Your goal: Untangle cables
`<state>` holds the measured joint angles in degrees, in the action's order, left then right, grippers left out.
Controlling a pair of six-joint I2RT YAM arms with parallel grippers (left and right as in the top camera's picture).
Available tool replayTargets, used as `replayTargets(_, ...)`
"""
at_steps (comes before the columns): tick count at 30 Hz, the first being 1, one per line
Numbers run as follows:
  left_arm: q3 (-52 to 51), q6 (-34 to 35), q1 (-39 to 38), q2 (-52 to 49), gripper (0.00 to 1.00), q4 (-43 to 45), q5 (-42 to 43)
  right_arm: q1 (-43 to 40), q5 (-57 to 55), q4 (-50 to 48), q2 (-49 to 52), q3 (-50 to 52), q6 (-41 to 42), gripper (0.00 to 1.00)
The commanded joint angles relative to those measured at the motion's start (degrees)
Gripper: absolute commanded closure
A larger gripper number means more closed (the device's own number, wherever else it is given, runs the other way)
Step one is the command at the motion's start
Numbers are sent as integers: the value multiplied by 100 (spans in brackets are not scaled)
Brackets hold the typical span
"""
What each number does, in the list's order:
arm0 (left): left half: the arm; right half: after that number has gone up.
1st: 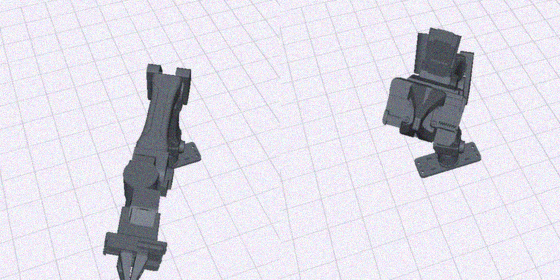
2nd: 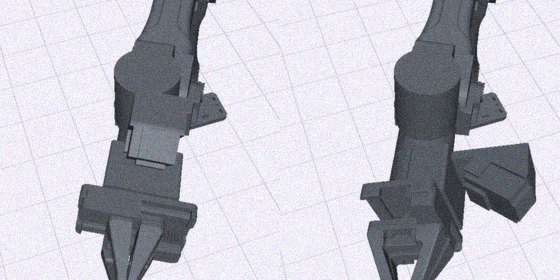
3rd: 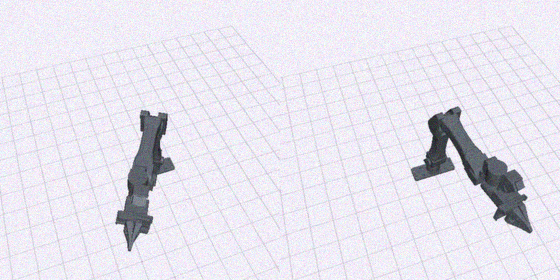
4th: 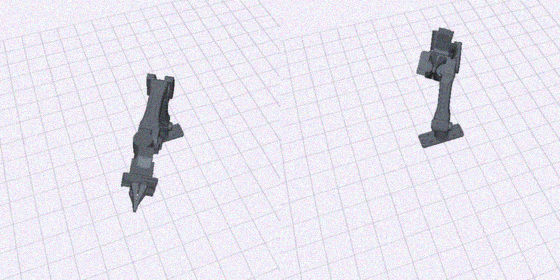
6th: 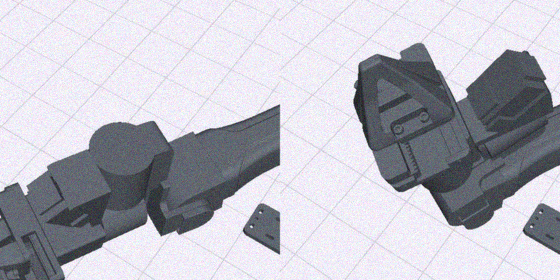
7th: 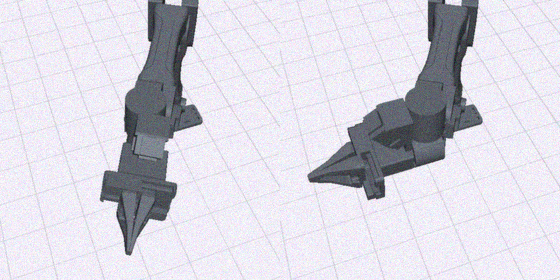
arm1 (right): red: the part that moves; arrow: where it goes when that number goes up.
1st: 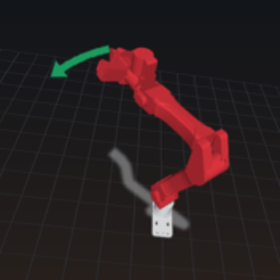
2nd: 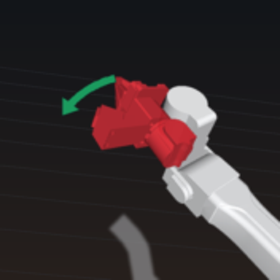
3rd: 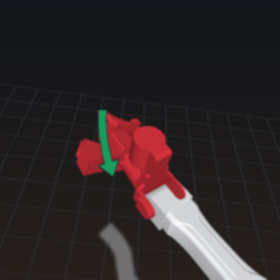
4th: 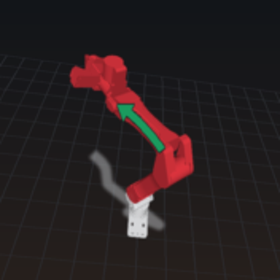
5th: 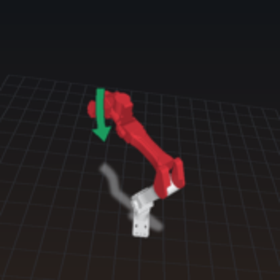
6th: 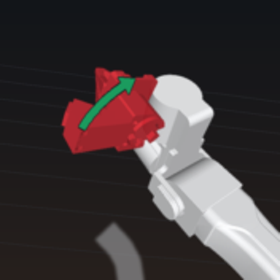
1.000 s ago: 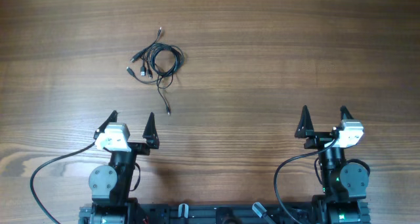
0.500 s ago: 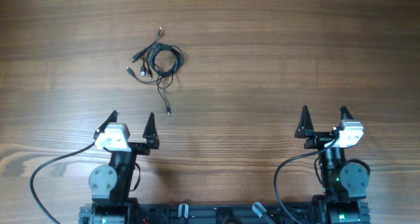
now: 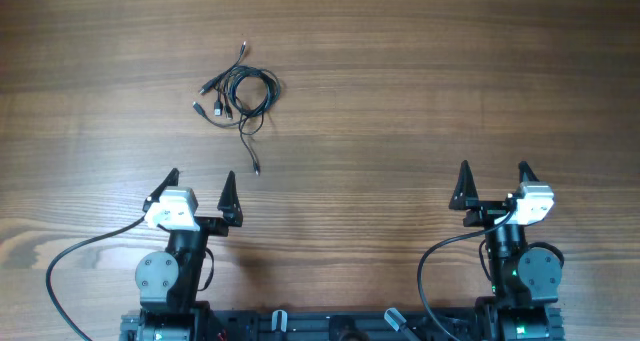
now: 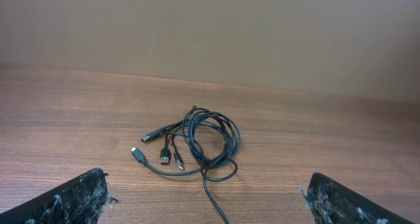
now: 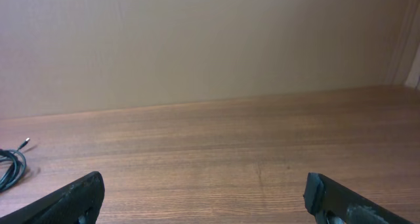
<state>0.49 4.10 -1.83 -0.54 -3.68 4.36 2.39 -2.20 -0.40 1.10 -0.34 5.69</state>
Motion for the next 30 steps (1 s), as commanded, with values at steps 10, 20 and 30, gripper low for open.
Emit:
replayTargets(10,-15,-90,-31,-22,0,13,-57,-33,-70,-26,-52,4,-107,0)
replayTargets(20,-15,-92,-31,-22,0,-42,-57,-33,-70,-26,-52,4,-109,0)
replayTargets(30,-15,-92,-31,-22,0,1257,-59,-33,-70,-26,-52,4,-107,0)
